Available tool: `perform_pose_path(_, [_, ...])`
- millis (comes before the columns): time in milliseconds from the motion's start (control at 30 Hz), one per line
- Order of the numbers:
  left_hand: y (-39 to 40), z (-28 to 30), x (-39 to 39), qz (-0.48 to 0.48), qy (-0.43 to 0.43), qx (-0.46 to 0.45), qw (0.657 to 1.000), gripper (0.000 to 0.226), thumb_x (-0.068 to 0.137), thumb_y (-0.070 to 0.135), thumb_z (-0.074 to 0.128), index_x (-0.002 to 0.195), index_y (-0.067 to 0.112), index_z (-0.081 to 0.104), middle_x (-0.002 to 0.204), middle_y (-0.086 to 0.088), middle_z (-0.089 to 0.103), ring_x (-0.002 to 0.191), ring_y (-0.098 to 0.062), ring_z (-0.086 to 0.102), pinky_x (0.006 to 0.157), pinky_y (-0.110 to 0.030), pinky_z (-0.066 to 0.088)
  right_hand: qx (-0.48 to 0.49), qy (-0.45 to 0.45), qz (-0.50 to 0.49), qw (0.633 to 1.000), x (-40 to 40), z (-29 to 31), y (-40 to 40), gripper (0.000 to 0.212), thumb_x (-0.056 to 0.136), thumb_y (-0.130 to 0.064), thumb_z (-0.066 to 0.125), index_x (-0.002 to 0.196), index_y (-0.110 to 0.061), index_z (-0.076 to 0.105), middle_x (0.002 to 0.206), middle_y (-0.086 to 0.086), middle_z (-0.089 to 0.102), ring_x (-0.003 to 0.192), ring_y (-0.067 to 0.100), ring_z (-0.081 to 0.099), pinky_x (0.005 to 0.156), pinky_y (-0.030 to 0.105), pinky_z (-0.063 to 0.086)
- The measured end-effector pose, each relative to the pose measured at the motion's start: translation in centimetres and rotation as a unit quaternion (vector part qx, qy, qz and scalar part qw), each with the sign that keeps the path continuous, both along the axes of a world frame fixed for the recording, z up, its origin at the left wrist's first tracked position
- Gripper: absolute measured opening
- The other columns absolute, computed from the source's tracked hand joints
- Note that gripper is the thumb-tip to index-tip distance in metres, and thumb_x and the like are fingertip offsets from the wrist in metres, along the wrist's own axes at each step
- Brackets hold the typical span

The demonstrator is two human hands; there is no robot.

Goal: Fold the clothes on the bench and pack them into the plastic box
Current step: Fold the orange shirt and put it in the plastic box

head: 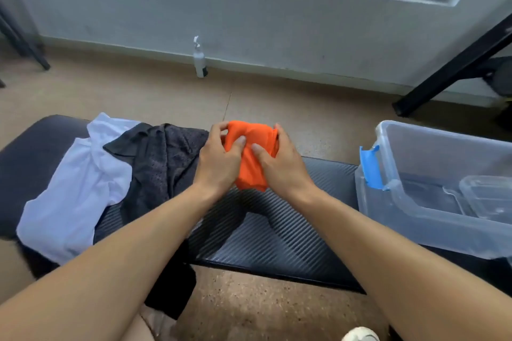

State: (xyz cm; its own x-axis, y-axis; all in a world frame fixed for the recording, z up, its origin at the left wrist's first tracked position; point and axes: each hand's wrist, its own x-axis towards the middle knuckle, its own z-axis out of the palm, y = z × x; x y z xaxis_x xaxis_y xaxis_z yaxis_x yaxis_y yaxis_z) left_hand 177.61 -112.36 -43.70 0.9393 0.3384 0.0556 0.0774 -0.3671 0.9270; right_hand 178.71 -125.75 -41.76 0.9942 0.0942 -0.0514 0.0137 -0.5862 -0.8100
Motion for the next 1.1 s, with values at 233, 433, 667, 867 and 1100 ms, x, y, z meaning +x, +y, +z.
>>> perform_pose_path(233, [-3.2, 4.6, -3.0, -0.125, -0.059, -0.051, 0.989, 0.043, 0.099, 0.048, 0.054, 0.138, 0.032, 0.049, 0.126, 0.008, 0.06, 0.11, -0.003, 0.061, 0.089, -0.027, 0.056, 0.006, -0.127, -0.041, 0.991, -3.3, 5.6, -5.2, 0.061, 0.096, -0.022, 0.064, 0.152, -0.017, 0.038, 0.147, 0.004, 0.05, 0.133, 0.018, 0.047, 0.106, 0.018, 0.03])
perform_pose_path(433, [-8.0, 4.9, -4.4, -0.253, -0.081, 0.007, 0.964, 0.071, 0.093, 0.053, 0.051, 0.156, 0.029, 0.029, 0.152, 0.007, 0.045, 0.134, -0.006, 0.046, 0.11, -0.031, 0.041, -0.027, -0.211, -0.161, 0.964, -3.1, 11.5, -14.7, 0.049, 0.093, -0.02, 0.068, 0.137, -0.018, 0.047, 0.116, -0.005, 0.057, 0.103, 0.011, 0.053, 0.086, 0.018, 0.037])
perform_pose_path(667, [-9.2, 3.6, -4.9, -0.376, -0.097, 0.176, 0.905, 0.075, 0.093, 0.06, 0.048, 0.158, 0.041, 0.014, 0.163, 0.019, 0.021, 0.148, 0.001, 0.02, 0.122, -0.029, 0.021, -0.158, 0.018, -0.26, 0.952, -3.1, 10.5, -24.2, 0.048, 0.091, -0.022, 0.07, 0.133, -0.017, 0.048, 0.126, 0.007, 0.061, 0.107, 0.024, 0.057, 0.094, 0.036, 0.048])
perform_pose_path(867, [-12.6, 3.4, -3.1, -0.412, -0.165, 0.217, 0.869, 0.076, 0.094, 0.055, 0.052, 0.159, 0.034, 0.017, 0.166, 0.015, 0.014, 0.151, 0.005, 0.003, 0.123, -0.021, 0.008, -0.181, 0.194, -0.107, 0.958, 0.2, 7.4, -23.7, 0.033, 0.089, -0.019, 0.075, 0.116, -0.021, 0.055, 0.11, 0.005, 0.064, 0.094, 0.02, 0.066, 0.086, 0.041, 0.058])
perform_pose_path(1100, [-16.4, 3.0, -1.8, -0.429, -0.161, 0.232, 0.858, 0.08, 0.092, 0.063, 0.05, 0.159, 0.033, 0.018, 0.166, 0.018, 0.012, 0.15, 0.008, -0.004, 0.125, -0.028, 0.009, -0.219, 0.346, -0.1, 0.907, 2.7, 4.3, -24.9, 0.06, 0.098, -0.04, 0.062, 0.144, -0.006, 0.045, 0.138, 0.014, 0.057, 0.121, 0.031, 0.06, 0.099, 0.044, 0.052])
